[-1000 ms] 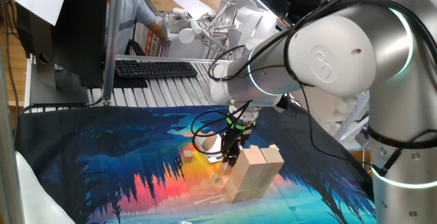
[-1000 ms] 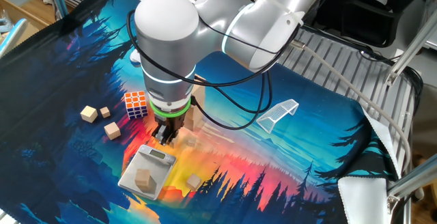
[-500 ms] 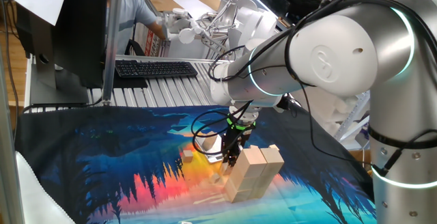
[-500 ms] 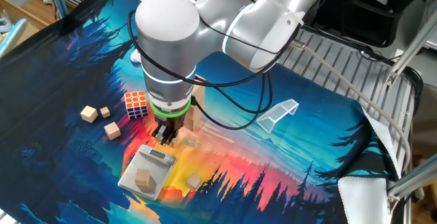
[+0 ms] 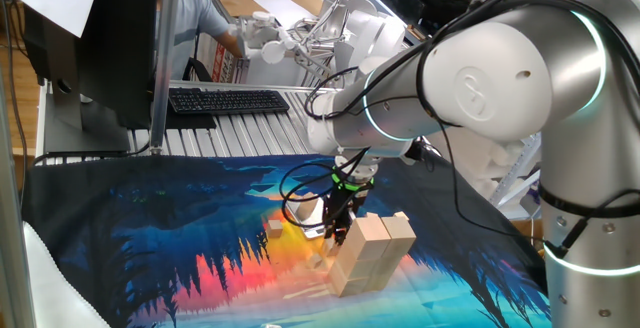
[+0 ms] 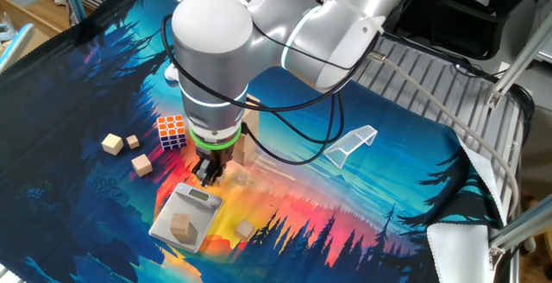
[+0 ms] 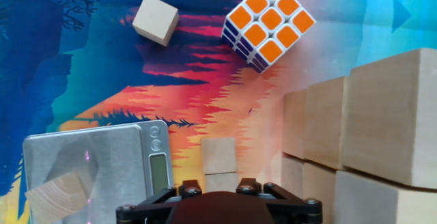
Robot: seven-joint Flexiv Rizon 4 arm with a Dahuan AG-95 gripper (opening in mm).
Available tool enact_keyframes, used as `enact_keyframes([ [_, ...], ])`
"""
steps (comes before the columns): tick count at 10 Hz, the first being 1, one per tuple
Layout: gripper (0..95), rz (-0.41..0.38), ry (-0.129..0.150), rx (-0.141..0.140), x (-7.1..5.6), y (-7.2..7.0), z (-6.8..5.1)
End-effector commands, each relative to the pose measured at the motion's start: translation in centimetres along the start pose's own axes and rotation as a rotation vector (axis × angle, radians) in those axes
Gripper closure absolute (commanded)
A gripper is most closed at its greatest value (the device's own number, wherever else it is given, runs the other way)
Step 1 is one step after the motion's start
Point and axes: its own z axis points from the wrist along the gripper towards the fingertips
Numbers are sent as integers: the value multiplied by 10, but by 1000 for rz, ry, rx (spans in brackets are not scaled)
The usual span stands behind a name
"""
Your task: Stack the blocks into a pyramid shape
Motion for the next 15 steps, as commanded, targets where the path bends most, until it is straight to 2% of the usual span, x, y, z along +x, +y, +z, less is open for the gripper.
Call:
enact_keyframes([
  [1, 380, 2, -4, 1, 3, 4, -4],
  [3, 380, -7, -1, 3, 10, 8, -11],
  [5, 380, -32, 14, 6, 14, 12, -22],
  [8, 380, -119, 20, 15, 17, 28, -35],
  [9, 570, -148, 18, 19, 17, 37, -39],
  [10, 570, -179, 10, 11, 18, 52, -45],
  [12, 570, -206, 19, 10, 16, 73, -55],
  [14, 570, -239, 16, 13, 11, 92, -61],
  [15, 570, -255, 14, 13, 9, 96, -60],
])
